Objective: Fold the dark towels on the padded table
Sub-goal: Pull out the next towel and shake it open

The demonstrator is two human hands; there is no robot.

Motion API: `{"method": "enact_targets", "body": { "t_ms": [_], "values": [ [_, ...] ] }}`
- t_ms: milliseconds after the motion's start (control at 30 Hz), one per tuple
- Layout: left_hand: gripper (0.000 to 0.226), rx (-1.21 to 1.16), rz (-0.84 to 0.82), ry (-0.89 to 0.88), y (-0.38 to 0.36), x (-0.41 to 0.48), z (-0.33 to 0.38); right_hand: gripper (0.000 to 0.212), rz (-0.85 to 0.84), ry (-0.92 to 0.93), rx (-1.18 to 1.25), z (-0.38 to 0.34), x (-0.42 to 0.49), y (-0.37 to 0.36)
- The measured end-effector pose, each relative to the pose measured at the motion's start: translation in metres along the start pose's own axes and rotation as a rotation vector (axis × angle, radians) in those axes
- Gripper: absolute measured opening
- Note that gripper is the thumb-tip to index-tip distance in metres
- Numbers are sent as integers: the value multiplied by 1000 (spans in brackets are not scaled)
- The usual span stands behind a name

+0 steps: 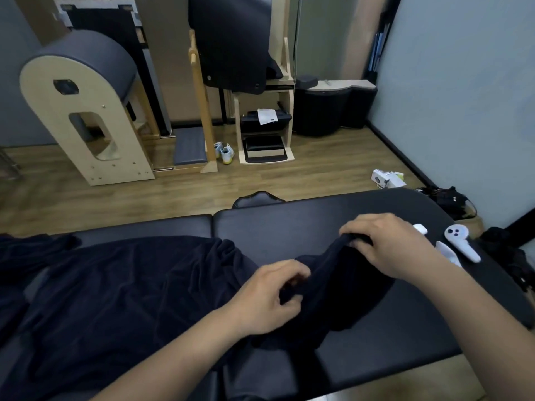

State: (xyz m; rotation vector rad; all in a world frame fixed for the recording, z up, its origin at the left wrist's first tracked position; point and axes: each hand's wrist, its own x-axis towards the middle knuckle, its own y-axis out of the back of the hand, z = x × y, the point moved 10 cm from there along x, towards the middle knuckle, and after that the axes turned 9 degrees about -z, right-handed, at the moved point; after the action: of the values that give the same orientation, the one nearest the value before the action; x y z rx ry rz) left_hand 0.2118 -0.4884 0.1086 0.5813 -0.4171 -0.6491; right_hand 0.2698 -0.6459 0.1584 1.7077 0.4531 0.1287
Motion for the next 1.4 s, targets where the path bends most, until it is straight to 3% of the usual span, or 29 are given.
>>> {"method": "enact_targets", "body": {
  "t_ms": [100,233,300,333,467,533,667,767,800,867,1000,1200,1267,1300,1400],
  "values": [
    [27,107,47,-32,2,-1,-2,18,53,-14,80,9,-6,6],
    [31,233,-168,113,-24,4,-34,27,101,65,103,-3,-12,5],
    [21,372,-242,144,-29,9,-43,27,116,100,103,-9,-15,4],
    [11,472,-273,124,-31,12,-44,27,135,107,113,-10,-15,7],
    [30,681,-381,-42,-37,14,-24,29,226,70,137,-3,-23,25],
    [26,815,-276,-127,-4,23,-15,27,281,55,152,4,-28,38],
    [25,1086,261,-266,136,55,63,17,355,82,221,0,-29,58],
    [20,1005,461,-387,168,51,132,14,454,83,272,-8,-31,81],
    [21,938,429,-393,160,46,128,16,508,59,277,-2,-34,90],
    [30,908,208,-289,122,44,91,21,596,-13,246,17,-42,103],
    [31,874,-317,189,56,40,-32,27,478,-67,96,21,-37,77],
    [32,1140,-437,333,90,43,-59,29,440,-114,106,35,-37,69],
    [38,1280,-357,337,127,53,-47,29,486,-129,99,40,-40,84],
    [39,1342,-236,248,146,60,-26,27,516,-129,100,41,-41,92],
    [26,1204,317,-101,198,54,53,25,681,-117,107,49,-54,127]
  ]
}}
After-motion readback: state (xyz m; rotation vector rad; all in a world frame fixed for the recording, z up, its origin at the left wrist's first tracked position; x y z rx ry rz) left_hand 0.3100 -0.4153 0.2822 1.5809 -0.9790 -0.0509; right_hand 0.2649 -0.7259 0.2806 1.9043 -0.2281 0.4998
